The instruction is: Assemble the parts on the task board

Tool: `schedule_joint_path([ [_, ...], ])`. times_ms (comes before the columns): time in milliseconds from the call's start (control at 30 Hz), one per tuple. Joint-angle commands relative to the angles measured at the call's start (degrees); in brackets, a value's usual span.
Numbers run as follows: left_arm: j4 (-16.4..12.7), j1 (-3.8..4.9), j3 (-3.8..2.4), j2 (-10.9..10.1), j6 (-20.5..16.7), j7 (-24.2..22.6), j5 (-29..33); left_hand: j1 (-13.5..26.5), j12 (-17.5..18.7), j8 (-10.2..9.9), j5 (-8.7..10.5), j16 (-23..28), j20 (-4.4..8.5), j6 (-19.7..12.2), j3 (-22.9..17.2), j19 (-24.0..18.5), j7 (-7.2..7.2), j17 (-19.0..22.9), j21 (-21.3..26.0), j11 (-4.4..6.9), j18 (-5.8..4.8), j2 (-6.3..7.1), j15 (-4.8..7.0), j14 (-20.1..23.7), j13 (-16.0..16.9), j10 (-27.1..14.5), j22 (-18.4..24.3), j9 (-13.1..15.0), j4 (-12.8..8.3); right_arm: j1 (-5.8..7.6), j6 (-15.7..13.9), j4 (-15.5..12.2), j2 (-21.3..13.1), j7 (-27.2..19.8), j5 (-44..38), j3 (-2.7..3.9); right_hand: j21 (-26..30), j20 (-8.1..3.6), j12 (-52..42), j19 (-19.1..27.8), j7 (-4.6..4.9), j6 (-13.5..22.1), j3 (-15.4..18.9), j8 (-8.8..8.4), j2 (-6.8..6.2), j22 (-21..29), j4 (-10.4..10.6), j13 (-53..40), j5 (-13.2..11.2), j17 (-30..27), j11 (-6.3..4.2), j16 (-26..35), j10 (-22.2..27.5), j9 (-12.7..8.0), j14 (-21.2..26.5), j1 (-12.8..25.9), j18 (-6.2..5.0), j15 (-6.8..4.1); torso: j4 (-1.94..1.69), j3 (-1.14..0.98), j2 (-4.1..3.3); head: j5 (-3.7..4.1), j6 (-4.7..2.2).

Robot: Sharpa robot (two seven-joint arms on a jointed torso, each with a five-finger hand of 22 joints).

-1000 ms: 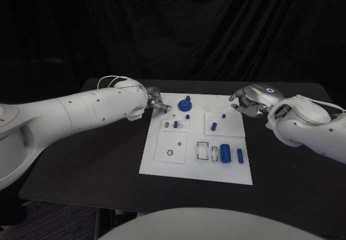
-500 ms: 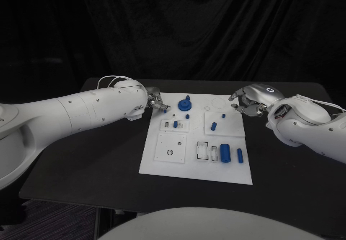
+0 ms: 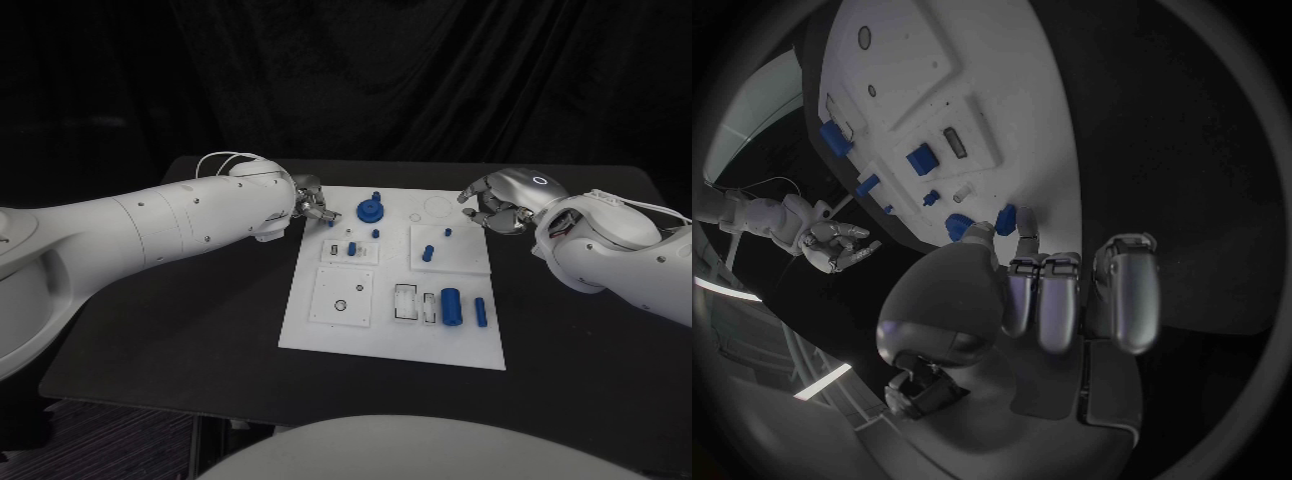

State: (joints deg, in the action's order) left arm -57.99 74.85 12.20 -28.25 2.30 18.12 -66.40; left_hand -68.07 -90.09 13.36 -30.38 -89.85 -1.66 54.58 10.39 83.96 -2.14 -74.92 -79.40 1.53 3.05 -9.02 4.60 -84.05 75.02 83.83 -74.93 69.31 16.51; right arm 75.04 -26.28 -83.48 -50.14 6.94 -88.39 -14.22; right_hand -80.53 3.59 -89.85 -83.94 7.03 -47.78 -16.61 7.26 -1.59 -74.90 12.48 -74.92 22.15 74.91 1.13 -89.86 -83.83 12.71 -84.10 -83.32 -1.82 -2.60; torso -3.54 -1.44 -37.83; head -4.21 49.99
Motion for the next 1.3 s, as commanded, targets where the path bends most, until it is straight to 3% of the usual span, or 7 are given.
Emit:
schedule_joint_path([
  [33,-0.1,-0.13,-0.05,0.1,0.8,-0.6,0.4,-0.7,0.1,-0.3,-0.62,-0.1,-0.01,0.5,-0.5,0.0,0.03,-15.1,0.1,0.39,-0.2,-0.1,0.25,-5.9,15.0,6.2,-9.7,0.1,-0.1,-0.15,0.5,0.0,0.0,0.5,-0.2,0.03,0.3,0.46,-0.1,-0.9,0.06,-0.4,-0.4,-0.12,-0.23,-11.6,0.1,-15.1,0.1,15.1,0.36,-0.1,-6.2,-0.1,-5.9,0.1,-0.77,0.37,0.0,0.04,0.02,0.02,0.01],
  [300,-0.1,-0.16,-0.05,0.1,0.9,-0.4,0.4,-1.3,0.1,-0.2,-2.5,-0.1,0.13,1.1,-1.6,0.0,0.27,-15.1,0.3,0.6,-0.17,0.25,0.42,-5.9,15.0,6.2,-9.7,0.2,-0.1,-0.15,0.5,0.1,0.0,0.5,-0.2,0.03,0.4,0.46,-0.1,-0.8,0.06,-0.4,-0.4,-0.14,-0.23,-11.5,0.1,-15.1,0.1,15.1,0.36,-0.1,-6.2,-0.1,-5.9,0.1,-0.79,0.37,-0.02,-0.02,0.08,0.11,0.01],
  [800,-0.3,-0.19,-0.05,-0.1,0.5,-0.6,0.4,-3.0,0.1,-0.3,-3.59,-0.1,0.43,1.7,-4.6,0.0,0.65,-15.1,0.5,0.95,-0.16,0.46,0.72,-5.9,15.0,6.2,-9.8,0.3,-0.2,-0.16,0.6,0.1,0.1,0.6,-0.2,0.03,0.5,0.45,-0.1,-0.8,0.06,-0.4,-0.6,-0.19,-0.27,-11.5,-0.1,-15.1,0.4,15.1,0.35,-0.1,-6.2,-0.2,-5.9,0.0,-0.81,0.35,0.03,0.02,-0.01,-0.02,0.01],
  [1033,-0.4,-0.2,-0.05,-0.2,0.1,-1.4,0.4,-3.5,0.1,-0.3,-4.25,-0.1,0.58,1.8,-8.0,0.1,0.69,-15.1,0.6,1.04,-0.18,1.07,0.82,-5.9,15.0,6.2,-9.9,0.6,0.0,-0.17,0.7,0.2,0.1,0.7,-0.2,0.03,0.7,0.43,-0.1,-0.7,0.07,-0.3,-0.9,-0.26,-0.32,-11.5,-0.4,-15.1,0.9,15.1,0.34,-0.1,-6.2,-0.3,-5.9,0.0,-0.84,0.33,-0.02,0.02,0.0,-0.05,0.01],
  [1300,-0.5,-0.2,-0.05,-0.3,-0.3,-2.1,2.1,-2.3,0.1,-0.3,-5.73,-0.1,0.63,1.8,-17.4,0.2,0.6,-15.1,0.8,0.96,-0.18,3.89,0.84,-5.9,15.0,6.2,-10.1,1.5,0.1,-0.17,1.0,0.2,0.1,0.8,-0.2,0.03,0.7,0.41,-0.1,-0.8,0.06,-0.4,-1.3,-0.32,-0.41,-11.5,-0.6,-15.1,1.7,15.1,0.32,-0.1,-6.2,-0.5,-5.9,0.0,-0.84,0.31,0.0,0.03,-0.03,-0.1,0.01],
])
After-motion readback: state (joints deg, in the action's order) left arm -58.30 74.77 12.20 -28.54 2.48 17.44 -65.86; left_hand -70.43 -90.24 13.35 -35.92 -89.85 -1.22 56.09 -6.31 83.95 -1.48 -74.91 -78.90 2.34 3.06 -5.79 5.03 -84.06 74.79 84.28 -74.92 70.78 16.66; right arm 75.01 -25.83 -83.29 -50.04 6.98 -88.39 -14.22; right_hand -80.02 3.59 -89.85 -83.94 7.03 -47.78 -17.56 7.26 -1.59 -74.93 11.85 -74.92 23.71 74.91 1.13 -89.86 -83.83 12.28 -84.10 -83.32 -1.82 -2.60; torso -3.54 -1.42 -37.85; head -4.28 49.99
